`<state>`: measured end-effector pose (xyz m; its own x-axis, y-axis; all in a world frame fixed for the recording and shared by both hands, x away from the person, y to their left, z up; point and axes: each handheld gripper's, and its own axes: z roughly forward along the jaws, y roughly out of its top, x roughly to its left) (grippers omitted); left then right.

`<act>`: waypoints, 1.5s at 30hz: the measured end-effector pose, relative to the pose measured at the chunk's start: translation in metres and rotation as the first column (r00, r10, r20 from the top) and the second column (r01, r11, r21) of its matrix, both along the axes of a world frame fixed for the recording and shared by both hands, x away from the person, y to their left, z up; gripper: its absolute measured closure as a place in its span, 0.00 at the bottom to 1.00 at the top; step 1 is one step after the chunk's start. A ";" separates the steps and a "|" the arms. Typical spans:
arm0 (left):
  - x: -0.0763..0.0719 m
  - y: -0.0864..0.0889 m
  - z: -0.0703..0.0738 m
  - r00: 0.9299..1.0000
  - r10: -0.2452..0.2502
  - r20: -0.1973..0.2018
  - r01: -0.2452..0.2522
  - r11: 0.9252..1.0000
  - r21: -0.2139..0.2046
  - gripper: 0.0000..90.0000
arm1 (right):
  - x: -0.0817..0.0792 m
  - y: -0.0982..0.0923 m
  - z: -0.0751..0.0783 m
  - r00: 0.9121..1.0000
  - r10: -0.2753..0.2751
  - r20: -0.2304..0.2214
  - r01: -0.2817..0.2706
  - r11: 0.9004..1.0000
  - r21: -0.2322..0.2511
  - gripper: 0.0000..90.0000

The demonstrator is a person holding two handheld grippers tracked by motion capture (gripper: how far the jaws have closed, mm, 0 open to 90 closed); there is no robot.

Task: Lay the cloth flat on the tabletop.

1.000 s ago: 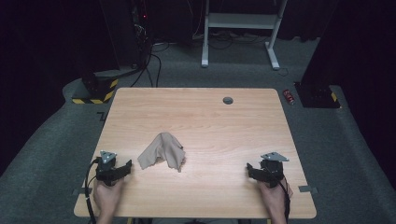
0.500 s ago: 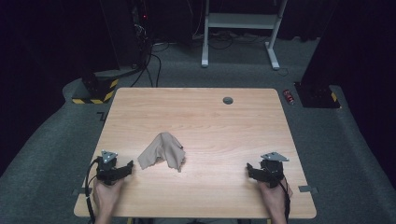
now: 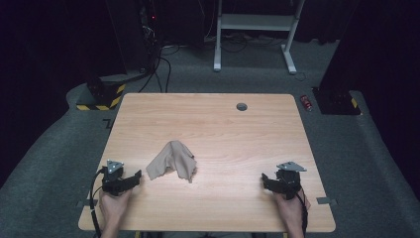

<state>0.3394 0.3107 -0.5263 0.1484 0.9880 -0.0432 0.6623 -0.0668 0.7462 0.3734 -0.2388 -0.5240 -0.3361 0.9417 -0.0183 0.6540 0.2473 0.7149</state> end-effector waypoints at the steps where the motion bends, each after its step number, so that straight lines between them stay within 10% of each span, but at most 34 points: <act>1: 0.001 0.000 0.001 1.000 -0.012 -0.010 0.012 1.000 -0.006 0.29 | 0.000 0.000 0.000 1.000 0.000 0.000 0.000 1.000 0.000 0.20; 23: 0.013 -0.040 0.027 0.986 -0.164 0.020 0.165 0.983 -0.082 0.30 | 0.000 0.000 0.000 1.000 -0.001 0.001 0.001 1.000 -0.001 0.20; 45: 0.048 -0.097 0.024 0.958 -0.282 -0.049 0.281 0.959 -0.034 0.30 | 0.000 0.000 0.000 1.000 -0.001 0.001 0.001 1.000 -0.001 0.20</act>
